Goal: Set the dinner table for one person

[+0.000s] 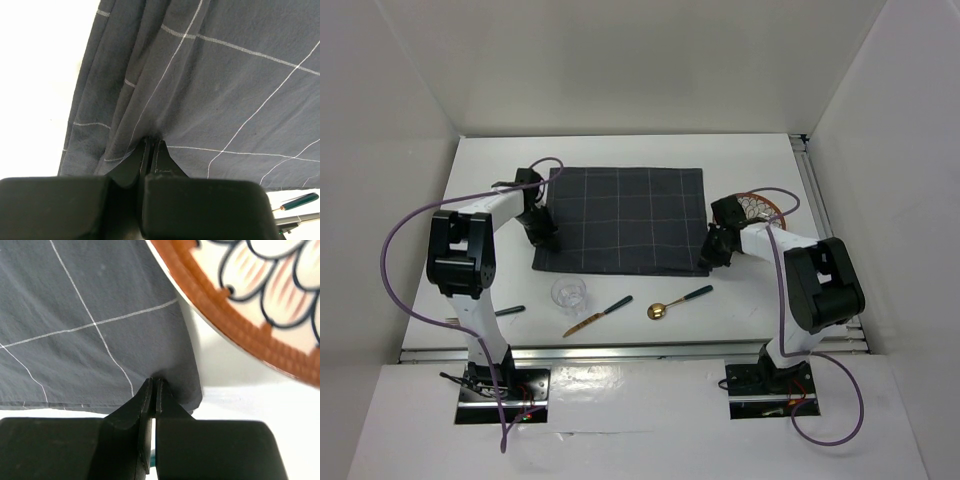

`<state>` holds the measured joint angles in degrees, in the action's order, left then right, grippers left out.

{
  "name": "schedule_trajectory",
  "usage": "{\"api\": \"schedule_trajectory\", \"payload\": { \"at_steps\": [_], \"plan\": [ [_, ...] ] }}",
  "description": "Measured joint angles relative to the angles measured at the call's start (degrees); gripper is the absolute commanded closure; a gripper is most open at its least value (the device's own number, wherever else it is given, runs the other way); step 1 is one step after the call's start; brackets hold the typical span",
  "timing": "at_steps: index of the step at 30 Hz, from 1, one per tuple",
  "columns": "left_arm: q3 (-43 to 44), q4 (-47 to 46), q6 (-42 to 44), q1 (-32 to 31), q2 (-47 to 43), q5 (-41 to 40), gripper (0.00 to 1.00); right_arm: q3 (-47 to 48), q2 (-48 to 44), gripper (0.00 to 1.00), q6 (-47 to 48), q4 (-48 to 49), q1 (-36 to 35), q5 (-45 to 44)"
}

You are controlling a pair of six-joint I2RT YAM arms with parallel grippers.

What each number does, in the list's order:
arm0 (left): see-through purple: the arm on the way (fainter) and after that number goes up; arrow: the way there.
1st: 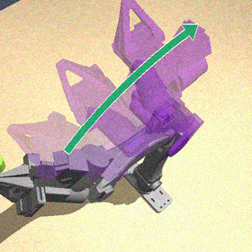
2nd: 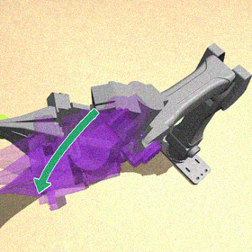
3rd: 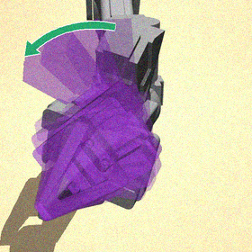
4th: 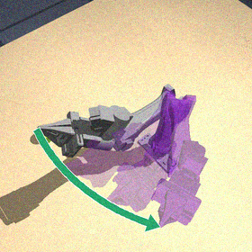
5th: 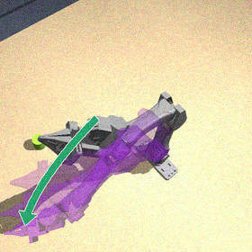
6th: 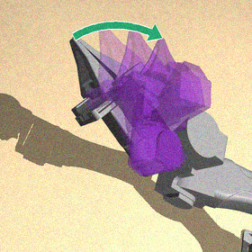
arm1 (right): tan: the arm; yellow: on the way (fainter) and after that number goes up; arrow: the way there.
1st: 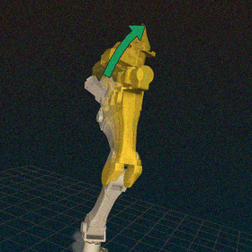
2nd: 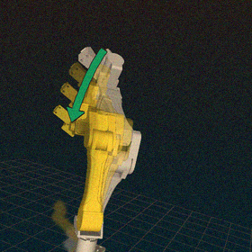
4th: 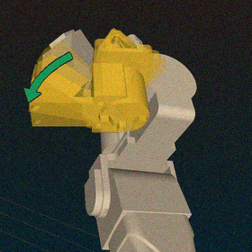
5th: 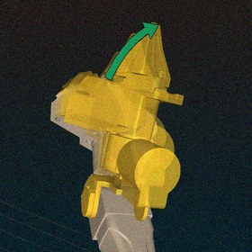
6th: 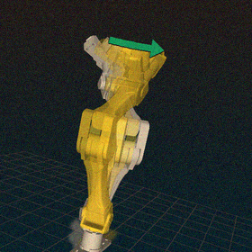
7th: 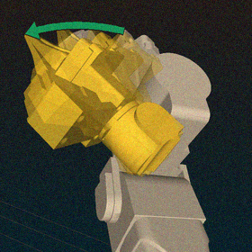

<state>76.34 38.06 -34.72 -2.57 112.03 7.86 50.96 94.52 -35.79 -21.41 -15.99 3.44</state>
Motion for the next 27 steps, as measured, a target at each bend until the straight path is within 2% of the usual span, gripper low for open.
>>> {"api": "schedule_trajectory", "payload": {
  "at_steps": [12, 27],
  "plan": [
    [-4.6, -1.4, 0.1, -0.9, -3.2, -0.2, 1.0, -0.7, -0.8, 1.0, -1.7, -0.5, 0.0, -0.6],
    [-4.8, -0.3, 0.3, -1.7, -3.7, -0.7, 0.99, -2.7, -3.5, 1.0, -2.3, -3.5, -0.2, -2.3]
  ]
}}
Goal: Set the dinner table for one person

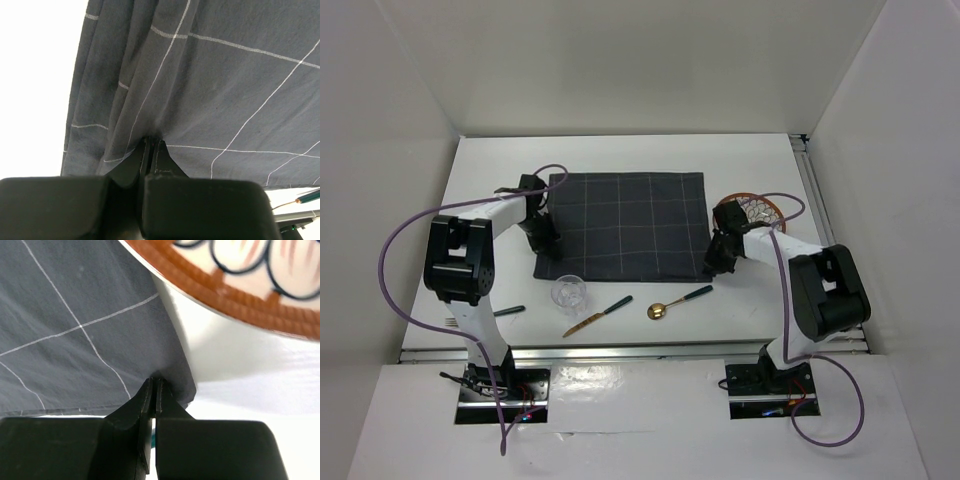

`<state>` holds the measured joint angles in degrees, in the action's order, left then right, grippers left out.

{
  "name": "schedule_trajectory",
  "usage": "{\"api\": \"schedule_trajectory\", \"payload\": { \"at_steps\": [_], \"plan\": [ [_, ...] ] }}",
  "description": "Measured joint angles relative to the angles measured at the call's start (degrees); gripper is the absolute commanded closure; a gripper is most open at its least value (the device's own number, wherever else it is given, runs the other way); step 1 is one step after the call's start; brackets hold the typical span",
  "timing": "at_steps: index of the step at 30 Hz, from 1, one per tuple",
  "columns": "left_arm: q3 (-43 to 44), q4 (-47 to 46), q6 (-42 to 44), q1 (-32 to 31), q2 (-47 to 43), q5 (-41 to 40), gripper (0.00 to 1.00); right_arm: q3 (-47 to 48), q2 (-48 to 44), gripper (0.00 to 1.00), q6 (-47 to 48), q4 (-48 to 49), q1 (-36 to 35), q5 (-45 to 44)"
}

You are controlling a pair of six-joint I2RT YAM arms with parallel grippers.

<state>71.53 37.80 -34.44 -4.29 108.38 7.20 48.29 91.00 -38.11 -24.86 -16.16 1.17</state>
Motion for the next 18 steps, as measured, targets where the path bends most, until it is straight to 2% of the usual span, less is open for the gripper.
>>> {"api": "schedule_trajectory", "payload": {
  "at_steps": [3, 4, 5, 6, 9, 10, 11, 12, 14, 16, 18],
  "plan": [
    [0.4, 1.2, 0.0, -0.2, 0.0, -0.5, 0.91, 0.5, -0.5, 1.0, 0.0, -2.6, 0.0, -0.8],
    [0.8, 1.9, 0.1, -0.2, 0.0, -1.1, 0.78, 1.2, -0.6, 0.98, 0.0, -4.3, 0.0, -1.4],
    [1.2, 2.5, 0.5, -0.2, 0.0, -1.5, 0.72, 1.9, -0.7, 0.95, 0.1, -5.7, 0.0, -2.0],
    [1.8, 3.2, 0.7, -0.3, 0.0, -1.9, 0.67, 3.0, -0.8, 0.86, 0.2, -7.7, 0.0, -2.6],
    [4.0, 4.7, 1.4, -0.3, -0.4, -2.7, 0.54, 7.8, -2.1, 0.7, 0.5, -11.9, 0.0, -4.4],
    [4.9, 5.3, 1.5, -0.3, -0.7, -3.0, 0.53, 9.7, -2.9, 0.57, 0.4, -12.8, 0.0, -5.2],
    [5.9, 6.0, 1.4, -0.4, -1.1, -3.1, 0.52, 11.3, -4.0, 0.48, 0.4, -13.2, 0.2, -5.7],
    [6.8, 6.4, 1.5, -0.4, -1.6, -3.3, 0.47, 12.3, -5.2, 0.4, 0.1, -13.4, 0.5, -6.1],
    [8.9, 7.7, 1.5, -0.4, -2.6, -3.9, 0.47, 13.3, -8.1, 0.25, 0.0, -13.6, 1.9, -6.3],
    [11.2, 8.7, 1.5, -0.4, -4.0, -4.5, 0.46, 13.0, -11.8, 0.17, -0.5, -13.9, 5.8, -6.1],
    [13.4, 9.9, 1.6, -0.4, -5.5, -5.1, 0.45, 11.7, -15.0, 0.13, -1.3, -13.7, 11.1, -5.8]
  ]
}}
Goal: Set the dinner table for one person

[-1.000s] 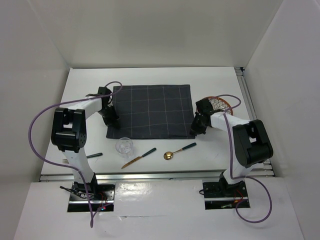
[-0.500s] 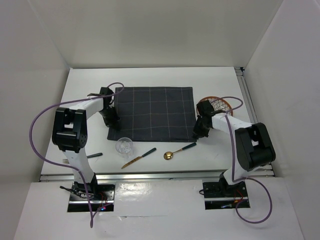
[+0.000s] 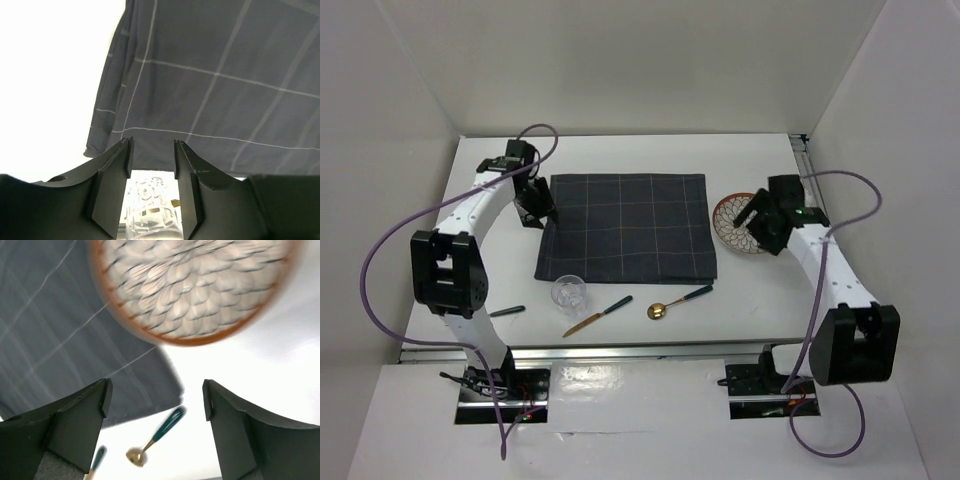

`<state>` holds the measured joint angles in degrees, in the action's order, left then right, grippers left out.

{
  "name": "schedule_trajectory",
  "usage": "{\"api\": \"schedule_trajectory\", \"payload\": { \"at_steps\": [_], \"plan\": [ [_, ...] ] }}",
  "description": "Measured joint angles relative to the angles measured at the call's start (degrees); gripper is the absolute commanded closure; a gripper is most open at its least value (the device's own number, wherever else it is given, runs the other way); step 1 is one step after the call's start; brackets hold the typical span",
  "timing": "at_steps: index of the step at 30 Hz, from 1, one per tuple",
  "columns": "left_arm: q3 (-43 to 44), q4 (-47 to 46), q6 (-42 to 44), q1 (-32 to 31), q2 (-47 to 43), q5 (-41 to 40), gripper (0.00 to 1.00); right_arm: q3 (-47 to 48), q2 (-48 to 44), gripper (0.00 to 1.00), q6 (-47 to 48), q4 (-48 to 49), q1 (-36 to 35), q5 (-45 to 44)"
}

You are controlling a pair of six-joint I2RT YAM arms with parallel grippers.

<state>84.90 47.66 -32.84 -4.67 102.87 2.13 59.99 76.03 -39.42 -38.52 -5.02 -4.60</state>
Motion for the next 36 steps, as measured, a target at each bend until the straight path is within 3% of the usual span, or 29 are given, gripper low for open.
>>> {"api": "schedule_trajectory", "payload": {
  "at_steps": [6, 15, 20, 24, 29, 30, 33, 36],
  "plan": [
    [5.3, 1.7, 1.3, -0.1, -3.8, -0.4, 0.2, -8.8, -3.3, 0.07, -2.4, 2.3, 13.4, 4.9],
    [7.4, 2.7, 2.8, -0.6, -6.0, -0.4, 0.2, -14.2, 3.8, 0.12, -5.2, 13.1, 16.2, 12.0],
    [7.3, 3.0, 2.9, -0.6, -6.0, -0.4, 0.2, -14.3, 8.3, 0.24, -7.2, 18.3, 16.2, 12.7],
    [7.3, 3.2, 2.9, -0.6, -6.0, -0.5, 0.21, -14.3, 11.5, 0.4, -8.7, 20.8, 16.2, 12.8],
    [7.3, 3.3, 3.0, -0.6, -6.0, -0.9, 0.21, -14.4, 13.4, 0.7, -11.1, 21.8, 16.3, 12.4],
    [7.4, 3.3, 3.0, -0.6, -6.0, -0.9, 0.21, -14.4, 13.4, 0.82, -11.6, 22.3, 16.3, 12.5],
    [7.4, 3.4, 3.0, -0.6, -6.0, -1.0, 0.21, -13.6, 13.0, 0.97, -13.8, 24.8, 17.4, 13.8],
    [7.6, 3.8, 3.1, -0.6, -6.0, -1.1, 0.21, -12.2, 11.9, 1.0, -13.5, 24.6, 17.2, 12.8]
  ]
}}
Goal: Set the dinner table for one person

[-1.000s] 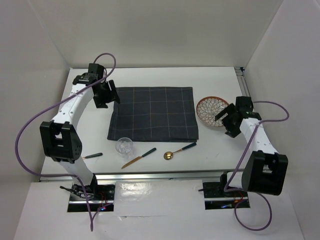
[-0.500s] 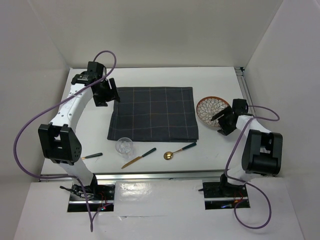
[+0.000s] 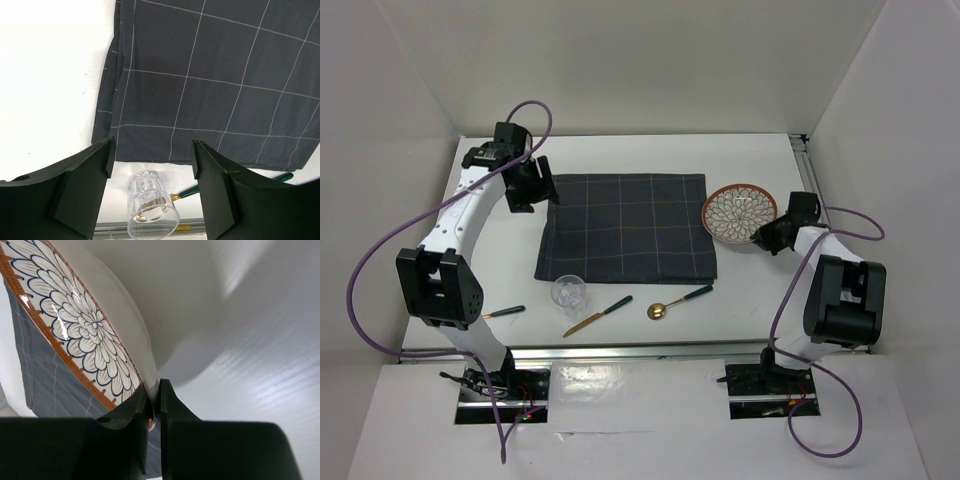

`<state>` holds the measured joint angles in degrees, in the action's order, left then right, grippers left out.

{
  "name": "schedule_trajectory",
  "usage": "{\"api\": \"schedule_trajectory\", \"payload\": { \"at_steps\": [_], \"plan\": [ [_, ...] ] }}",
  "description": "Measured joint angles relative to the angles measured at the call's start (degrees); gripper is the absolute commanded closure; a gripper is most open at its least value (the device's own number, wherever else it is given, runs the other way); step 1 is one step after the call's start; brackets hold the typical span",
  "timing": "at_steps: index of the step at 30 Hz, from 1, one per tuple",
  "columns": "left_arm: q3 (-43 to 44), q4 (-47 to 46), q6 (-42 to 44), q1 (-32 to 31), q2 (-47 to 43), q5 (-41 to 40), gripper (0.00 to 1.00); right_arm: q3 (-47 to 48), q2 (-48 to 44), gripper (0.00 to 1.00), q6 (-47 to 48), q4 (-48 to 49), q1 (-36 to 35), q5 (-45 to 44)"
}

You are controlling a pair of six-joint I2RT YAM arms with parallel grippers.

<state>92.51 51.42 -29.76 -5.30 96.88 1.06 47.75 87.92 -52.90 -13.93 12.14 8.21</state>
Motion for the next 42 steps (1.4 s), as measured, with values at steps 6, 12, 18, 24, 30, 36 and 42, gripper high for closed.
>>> {"api": "schedule_trajectory", "payload": {
  "at_steps": [6, 12, 18, 24, 30, 36, 42],
  "plan": [
    [2.5, 1.0, 0.0, 0.0, 0.0, 0.0, 0.21, 4.2, -2.3, 1.0, 4.3, -6.6, 0.0, -0.4],
    [3.0, 1.5, 0.0, 0.0, 0.0, -0.8, 0.21, 10.9, -2.6, 1.0, 8.2, -7.6, -0.3, 5.8],
    [3.0, 1.9, -0.3, 0.0, 0.0, -1.5, 0.23, 19.4, -0.8, 1.0, 10.9, -7.0, -9.5, 9.8],
    [3.5, 3.0, -0.4, 0.0, -0.1, -2.5, 0.23, 28.1, 11.2, 1.0, 12.3, -4.7, -23.9, 18.3],
    [3.6, 4.0, -0.4, 0.0, -1.2, -3.3, 0.23, 29.1, 21.6, 1.0, 13.0, -4.6, -31.1, 23.5],
    [3.6, 4.1, -0.5, 0.0, -2.3, -3.7, 0.23, 29.1, 25.7, 1.0, 12.9, -4.5, -30.7, 23.5],
    [3.6, 4.2, -0.5, 0.0, -2.3, -3.8, 0.23, 29.1, 26.0, 1.0, 13.0, -3.5, -30.3, 23.5]
  ]
}}
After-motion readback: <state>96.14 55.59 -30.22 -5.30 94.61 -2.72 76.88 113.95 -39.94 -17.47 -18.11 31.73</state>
